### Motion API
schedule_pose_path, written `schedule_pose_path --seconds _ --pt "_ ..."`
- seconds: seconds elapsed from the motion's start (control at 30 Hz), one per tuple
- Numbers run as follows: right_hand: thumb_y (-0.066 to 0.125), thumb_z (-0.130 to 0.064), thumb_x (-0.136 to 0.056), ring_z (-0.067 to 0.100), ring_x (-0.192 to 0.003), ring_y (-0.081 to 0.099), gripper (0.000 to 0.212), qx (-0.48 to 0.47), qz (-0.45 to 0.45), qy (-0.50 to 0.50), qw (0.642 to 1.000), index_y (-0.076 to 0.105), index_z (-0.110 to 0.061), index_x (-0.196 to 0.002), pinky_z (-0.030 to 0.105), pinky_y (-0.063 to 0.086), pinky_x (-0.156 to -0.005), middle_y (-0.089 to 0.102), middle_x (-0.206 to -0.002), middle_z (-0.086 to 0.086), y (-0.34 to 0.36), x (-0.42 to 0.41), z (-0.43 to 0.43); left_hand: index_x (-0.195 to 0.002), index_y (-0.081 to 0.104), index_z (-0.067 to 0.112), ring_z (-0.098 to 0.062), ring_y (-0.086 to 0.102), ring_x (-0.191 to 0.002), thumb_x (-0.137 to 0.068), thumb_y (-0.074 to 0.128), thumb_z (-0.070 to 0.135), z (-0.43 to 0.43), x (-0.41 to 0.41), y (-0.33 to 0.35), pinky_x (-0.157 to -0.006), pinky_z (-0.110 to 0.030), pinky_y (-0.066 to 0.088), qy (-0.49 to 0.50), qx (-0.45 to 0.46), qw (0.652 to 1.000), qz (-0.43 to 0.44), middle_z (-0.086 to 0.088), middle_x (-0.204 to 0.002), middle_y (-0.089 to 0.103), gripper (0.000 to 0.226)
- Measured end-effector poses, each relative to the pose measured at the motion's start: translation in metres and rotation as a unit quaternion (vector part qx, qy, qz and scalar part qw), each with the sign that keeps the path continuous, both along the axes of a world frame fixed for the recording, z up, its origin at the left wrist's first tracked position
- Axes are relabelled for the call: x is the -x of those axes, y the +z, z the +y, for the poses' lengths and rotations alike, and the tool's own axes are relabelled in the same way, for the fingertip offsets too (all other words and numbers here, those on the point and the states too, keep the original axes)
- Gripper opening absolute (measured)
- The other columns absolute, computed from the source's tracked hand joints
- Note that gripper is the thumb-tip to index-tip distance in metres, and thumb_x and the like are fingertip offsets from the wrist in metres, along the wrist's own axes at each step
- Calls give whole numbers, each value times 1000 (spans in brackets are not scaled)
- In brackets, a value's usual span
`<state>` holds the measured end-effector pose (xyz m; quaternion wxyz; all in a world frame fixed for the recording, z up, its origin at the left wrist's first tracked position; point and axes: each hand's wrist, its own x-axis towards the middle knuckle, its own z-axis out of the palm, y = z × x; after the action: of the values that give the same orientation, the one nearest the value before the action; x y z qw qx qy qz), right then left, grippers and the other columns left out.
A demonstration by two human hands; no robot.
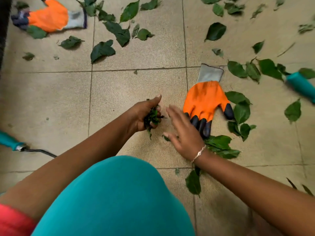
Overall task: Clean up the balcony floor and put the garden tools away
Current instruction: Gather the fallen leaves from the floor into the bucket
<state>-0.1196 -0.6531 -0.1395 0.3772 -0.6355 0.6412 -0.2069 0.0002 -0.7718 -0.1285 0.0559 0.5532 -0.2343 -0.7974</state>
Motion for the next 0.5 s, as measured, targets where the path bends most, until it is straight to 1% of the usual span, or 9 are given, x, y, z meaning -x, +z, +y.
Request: schedule_pose_path --seconds 0.03,0.07,0.13,0.2,0.27,0.33,0.4,0.47,0.5 --pt "57 -20 -89 23 -140 23 67 -17 77 56 995 24 -8 -146 25 18 -109 25 -151 14 -5 -1 11 -62 41 15 -8 39 -35 -95 47 43 -1 -3 -2 -33 -11 27 26 -6 1000 -12 3 -46 44 44" --pt "61 -16 -84 29 -137 31 64 7 157 119 980 34 -8 -142 30 26 -107 32 -148 17 -12 -2 21 -61 38 16 -8 38 -34 -96 47 40 -2 -6 -4 -33 -11 27 49 -11 999 -20 3 -45 44 44" --pt "59 -5 -75 34 -116 55 41 120 240 196 943 64 -8 -116 33 52 -84 58 -126 17 -25 -1 35 -60 35 17 -8 38 -33 -97 47 34 -1 -8 -7 -32 -10 26 60 -29 998 -21 3 -44 44 43" --pt "47 -5 -76 26 -87 62 27 195 233 194 933 71 -8 -86 26 54 -55 68 -96 9 -32 7 34 -60 36 16 -8 40 -33 -96 48 28 7 -4 -9 -32 -10 27 37 -44 998 -19 1 -46 49 40" --pt "55 -1 -68 23 -64 58 13 198 208 186 940 64 -9 -63 21 46 -41 62 -72 5 -26 13 16 -62 41 13 -8 44 -35 -96 48 24 15 2 -10 -31 -11 29 16 -50 998 -16 -2 -52 56 36" --pt "70 9 -54 25 -56 60 19 184 139 128 965 63 -8 -58 22 47 -43 61 -66 7 -20 15 -2 -67 48 9 -10 50 -37 -98 45 21 18 6 -10 -30 -11 30 19 -47 999 -6 -5 -57 61 33" --pt "71 10 -57 26 -61 63 19 152 17 -28 988 66 -6 -65 31 53 -53 65 -70 8 -9 17 -16 -73 55 5 -11 53 -39 -99 43 20 18 10 -9 -29 -12 31 22 -38 999 -3 -7 -56 63 32" --pt "69 6 -63 24 -66 63 14 149 -42 -178 972 65 -7 -70 34 52 -59 67 -68 5 3 19 -26 -76 56 5 -10 49 -39 -99 41 20 19 14 -6 -31 -12 31 6 -41 999 19 -6 -56 61 32" --pt "70 4 -63 24 -69 60 14 155 -17 -192 969 65 -8 -69 33 49 -61 66 -67 3 6 20 -30 -76 54 7 -8 45 -40 -99 39 20 20 17 -4 -33 -13 30 -9 -50 998 42 -4 -56 58 31"
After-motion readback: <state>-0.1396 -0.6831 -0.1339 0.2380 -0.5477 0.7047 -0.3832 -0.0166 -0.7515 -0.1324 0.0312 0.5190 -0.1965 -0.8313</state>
